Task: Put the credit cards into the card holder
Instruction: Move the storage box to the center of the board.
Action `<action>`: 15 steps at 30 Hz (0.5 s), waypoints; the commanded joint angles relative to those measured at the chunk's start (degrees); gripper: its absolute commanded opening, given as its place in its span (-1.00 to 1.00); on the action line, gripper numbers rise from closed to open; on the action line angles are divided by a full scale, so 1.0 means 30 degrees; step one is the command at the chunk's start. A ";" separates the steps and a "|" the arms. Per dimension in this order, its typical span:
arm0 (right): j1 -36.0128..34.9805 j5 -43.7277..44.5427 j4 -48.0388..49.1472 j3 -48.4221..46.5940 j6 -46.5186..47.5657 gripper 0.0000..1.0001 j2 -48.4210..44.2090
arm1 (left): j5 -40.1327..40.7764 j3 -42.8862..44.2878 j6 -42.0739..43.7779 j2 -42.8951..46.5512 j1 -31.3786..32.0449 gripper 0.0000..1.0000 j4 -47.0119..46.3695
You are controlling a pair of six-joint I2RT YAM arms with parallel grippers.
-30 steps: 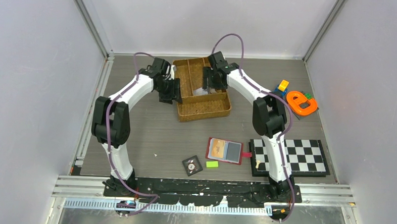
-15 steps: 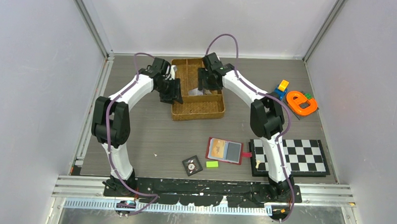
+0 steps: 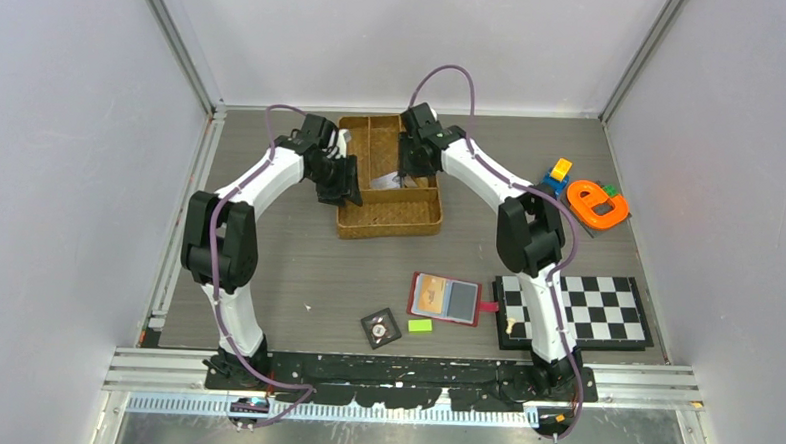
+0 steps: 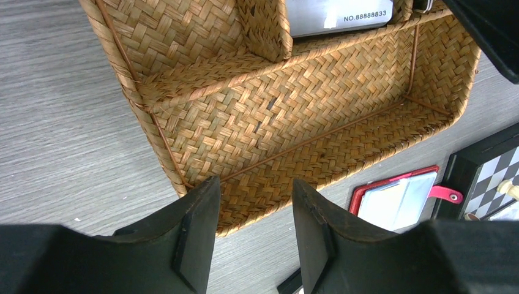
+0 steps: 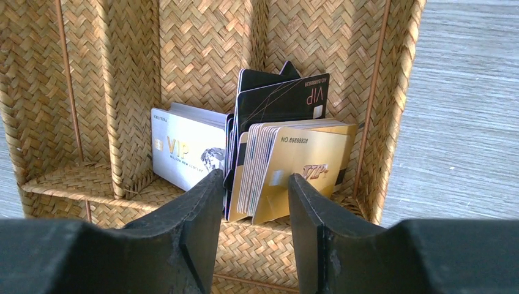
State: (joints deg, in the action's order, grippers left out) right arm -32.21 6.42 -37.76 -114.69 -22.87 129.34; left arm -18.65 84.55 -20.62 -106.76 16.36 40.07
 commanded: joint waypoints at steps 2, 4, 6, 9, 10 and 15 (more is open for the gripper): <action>-0.0209 -0.0058 0.1128 0.0028 -0.0451 -0.13 -0.1705 | -0.0417 0.0104 0.0019 0.0350 -0.0092 -0.04 -0.0131; -0.0199 -0.0084 0.1153 0.0097 -0.0542 -0.19 -0.1774 | -0.0432 0.0087 0.0019 0.0370 -0.0092 -0.04 -0.0096; -0.0221 -0.0087 0.1283 0.0227 -0.0594 -0.25 -0.1925 | -0.0432 0.0089 0.0019 0.0401 -0.0092 -0.04 -0.0087; -0.0221 -0.0060 0.1347 0.0272 -0.0613 -0.33 -0.2008 | -0.0436 0.0087 0.0044 0.0430 -0.0092 -0.04 -0.0093; -0.0221 -0.0073 0.1341 0.0315 -0.0649 -0.34 -0.2009 | -0.0455 0.0094 0.0047 0.0430 -0.0092 -0.05 -0.0084; -0.0201 -0.0495 0.1281 0.0307 -0.0779 -0.23 -0.1900 | -0.0559 0.0102 0.0022 0.0434 -0.0092 -0.05 -0.0074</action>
State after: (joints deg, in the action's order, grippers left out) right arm -32.23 6.44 -36.32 -113.56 -23.97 127.52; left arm -18.83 84.55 -20.62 -106.76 16.36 40.07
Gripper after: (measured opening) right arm 0.369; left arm 0.479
